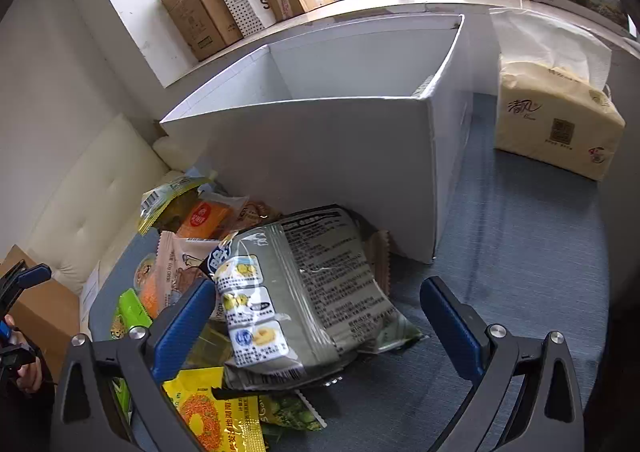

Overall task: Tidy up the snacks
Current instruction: 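Grasp the silver snack bag with the right tool, then grasp the large seaweed pack with the left tool while the right tool boxes the silver bag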

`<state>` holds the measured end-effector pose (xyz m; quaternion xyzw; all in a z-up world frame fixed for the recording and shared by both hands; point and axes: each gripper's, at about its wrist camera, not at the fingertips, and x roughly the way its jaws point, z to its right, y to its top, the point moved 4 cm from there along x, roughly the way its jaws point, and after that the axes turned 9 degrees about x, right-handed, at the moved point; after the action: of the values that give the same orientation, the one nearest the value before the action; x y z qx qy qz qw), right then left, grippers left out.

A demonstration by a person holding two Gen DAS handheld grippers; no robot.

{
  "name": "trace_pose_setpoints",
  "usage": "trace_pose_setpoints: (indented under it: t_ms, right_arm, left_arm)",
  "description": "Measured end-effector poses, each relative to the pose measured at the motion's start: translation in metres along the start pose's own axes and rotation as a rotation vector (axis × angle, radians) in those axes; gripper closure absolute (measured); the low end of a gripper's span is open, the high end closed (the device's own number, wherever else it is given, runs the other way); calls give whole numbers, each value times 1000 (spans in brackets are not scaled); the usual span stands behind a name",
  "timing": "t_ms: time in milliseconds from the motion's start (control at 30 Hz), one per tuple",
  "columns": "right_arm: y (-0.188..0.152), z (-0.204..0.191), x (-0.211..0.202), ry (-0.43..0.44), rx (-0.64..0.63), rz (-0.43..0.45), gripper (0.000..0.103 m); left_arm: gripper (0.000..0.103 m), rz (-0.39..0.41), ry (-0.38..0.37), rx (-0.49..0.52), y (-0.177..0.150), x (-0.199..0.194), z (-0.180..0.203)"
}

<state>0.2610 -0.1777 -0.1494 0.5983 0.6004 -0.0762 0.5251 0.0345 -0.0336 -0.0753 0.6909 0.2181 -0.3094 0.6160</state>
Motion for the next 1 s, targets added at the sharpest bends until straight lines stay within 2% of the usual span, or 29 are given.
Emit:
trace_pose_setpoints:
  t_ms: [133,167,200,233,267,400,567,733,800,900,1000]
  right_arm:
    - [-6,-10,8,-7,-42,-24,0]
    - [-8,-12,7,1,-58,-15,7]
    - [-10,-14,5,15,-70,-6,22]
    - [-11,-15,3,47,-65,-12,24]
    - [-12,-15,0,59,-61,-9,30]
    - [-16,-20,-16,5,-96,51,37]
    - [-22,-30,-55,-33,-71,166,38]
    - [-49,-54,-102,-86,15,284,38]
    - [-65,-66,-119,-83,36,333,38]
    - [-87,-81,-145,-31,69,410,38]
    - [-100,-89,-160,-61,117,466,38]
  left_arm:
    - [0,-9,1,-8,-2,3,-3]
    - [0,-13,2,-10,-3,4,-3]
    - [0,-19,2,-14,-4,6,-4]
    - [0,-28,1,-17,-5,8,-5]
    - [0,-34,1,-20,-7,11,-6]
    - [0,-67,1,-34,-13,23,-8]
    - [0,-127,2,-34,-24,41,-6]
    - [0,-179,-9,-31,-33,61,-1]
    - [0,-197,-6,-27,-36,69,2]
    - [0,-231,4,-27,-41,82,4]
    - [0,-260,29,-26,-44,94,4]
